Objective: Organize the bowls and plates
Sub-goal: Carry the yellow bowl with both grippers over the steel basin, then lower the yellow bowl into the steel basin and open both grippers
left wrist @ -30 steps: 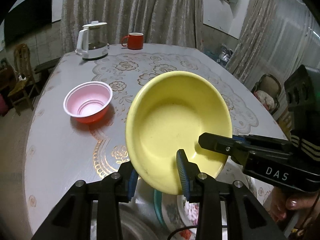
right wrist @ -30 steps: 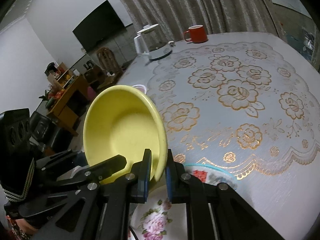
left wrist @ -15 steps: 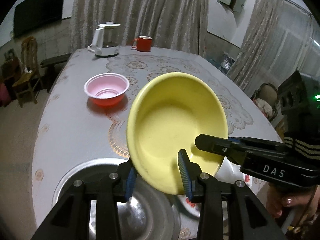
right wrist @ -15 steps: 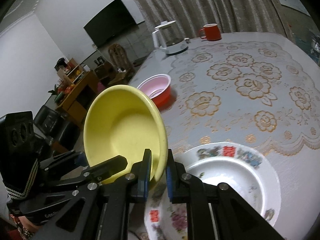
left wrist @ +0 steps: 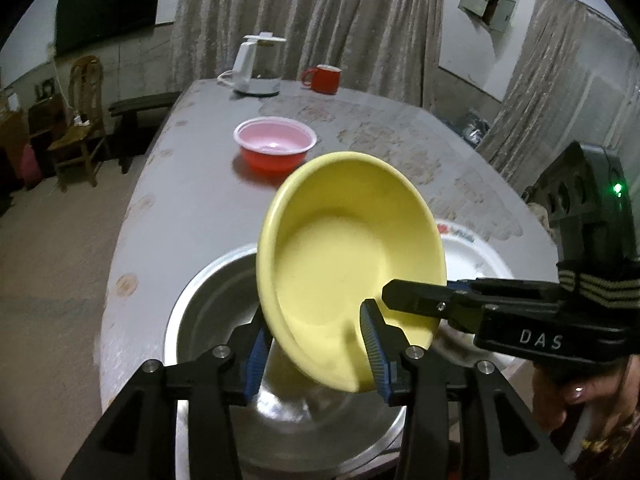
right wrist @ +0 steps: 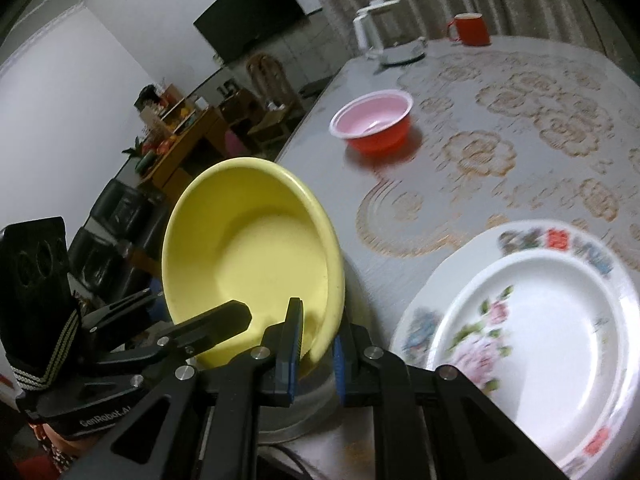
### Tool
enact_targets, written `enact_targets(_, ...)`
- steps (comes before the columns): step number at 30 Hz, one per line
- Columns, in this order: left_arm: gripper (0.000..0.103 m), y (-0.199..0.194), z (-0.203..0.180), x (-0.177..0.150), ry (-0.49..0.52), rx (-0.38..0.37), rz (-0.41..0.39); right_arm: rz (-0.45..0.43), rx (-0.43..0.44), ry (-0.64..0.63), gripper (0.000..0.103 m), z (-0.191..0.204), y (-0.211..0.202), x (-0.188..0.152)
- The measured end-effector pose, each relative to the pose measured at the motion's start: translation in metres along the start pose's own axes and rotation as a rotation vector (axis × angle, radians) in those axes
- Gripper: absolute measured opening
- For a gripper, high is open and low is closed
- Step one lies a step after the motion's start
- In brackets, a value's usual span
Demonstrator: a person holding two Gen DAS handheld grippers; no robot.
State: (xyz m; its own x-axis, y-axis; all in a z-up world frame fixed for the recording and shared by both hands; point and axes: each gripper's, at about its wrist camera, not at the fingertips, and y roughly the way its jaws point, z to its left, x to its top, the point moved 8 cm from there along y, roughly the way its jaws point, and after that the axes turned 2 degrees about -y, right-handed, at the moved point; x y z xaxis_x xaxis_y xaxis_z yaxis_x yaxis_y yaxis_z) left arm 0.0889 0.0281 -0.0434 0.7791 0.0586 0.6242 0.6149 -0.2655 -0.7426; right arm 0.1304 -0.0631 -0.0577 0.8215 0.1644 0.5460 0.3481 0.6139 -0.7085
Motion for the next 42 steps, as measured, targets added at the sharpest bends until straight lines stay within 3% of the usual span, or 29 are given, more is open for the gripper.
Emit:
enact_targets(11, 0.043, 0.014, 0.023, -0.031, -0.021, 0.040, 0.055, 0.094, 0.003, 0.002, 0.014, 0.011, 0.031, -0.027)
enact_targets(23, 0.043, 0.023, 0.029, -0.038, 0.014, 0.079, 0.077, 0.138, -0.052, -0.039, 0.015, 0.017, 0.042, -0.032)
enact_targets(30, 0.043, 0.023, 0.029, -0.040, 0.042, 0.089, 0.078, 0.192, -0.093, -0.068, 0.026, 0.022, 0.047, -0.032)
enact_targets(39, 0.065, 0.013, 0.033, -0.034, 0.024, 0.071, 0.062, 0.212, -0.108, -0.059, 0.027, 0.018, 0.047, -0.030)
enact_targets(42, 0.065, 0.012, 0.034, -0.034, 0.043, 0.095, 0.056, 0.213, -0.119, -0.062, 0.027, 0.018, 0.047, -0.030)
